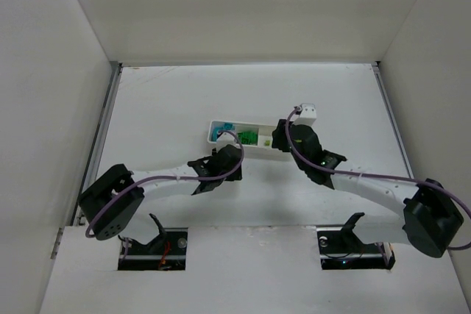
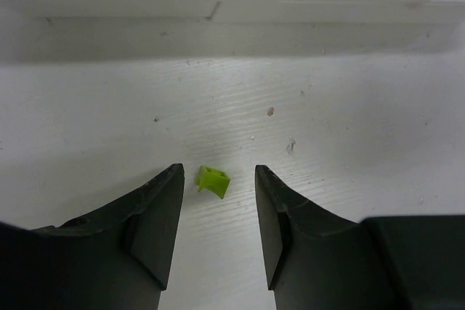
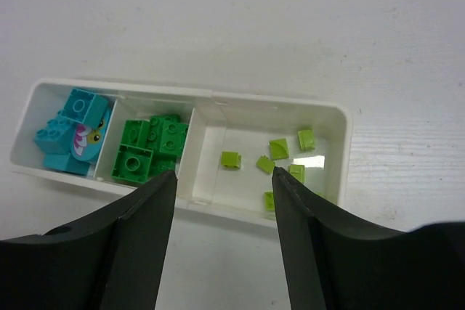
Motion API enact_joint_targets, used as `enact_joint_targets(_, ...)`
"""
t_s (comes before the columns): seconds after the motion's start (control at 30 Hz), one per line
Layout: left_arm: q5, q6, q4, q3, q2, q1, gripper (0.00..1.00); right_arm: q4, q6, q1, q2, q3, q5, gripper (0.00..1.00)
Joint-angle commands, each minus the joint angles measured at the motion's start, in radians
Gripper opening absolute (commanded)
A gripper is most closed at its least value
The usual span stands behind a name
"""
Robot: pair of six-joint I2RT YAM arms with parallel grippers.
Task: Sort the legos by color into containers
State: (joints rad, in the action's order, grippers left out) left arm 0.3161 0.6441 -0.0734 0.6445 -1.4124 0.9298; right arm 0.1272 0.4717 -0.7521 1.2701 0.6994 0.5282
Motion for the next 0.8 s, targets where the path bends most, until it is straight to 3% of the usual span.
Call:
enact_joint_targets(0.0, 0.031, -0.026, -0.016, 0.05, -0.02, 0.01, 0.39, 0.08, 0.011, 0.003, -0.06, -0.043, 0.004, 0.62)
enact_joint_targets(0.27, 0.063, -0.04, 0.012, 0.076, -0.088, 0.046, 0.32, 0.084, 0.013, 0.012, -0.061, -0.058, -0.016, 0.62)
enact_joint_targets(0.57, 0.1, -0.041, 0.034, 0.058, -0.092, 0.054, 0.33, 0.081, 0.013, 0.015, -0.089, -0.074, -0.016, 0.62)
enact_joint_targets(0.77, 0.1, -0.055, 0.029, 0.057, -0.099, 0.065, 0.17, 0.078, 0.015, 0.018, -0.109, -0.08, -0.014, 0.62)
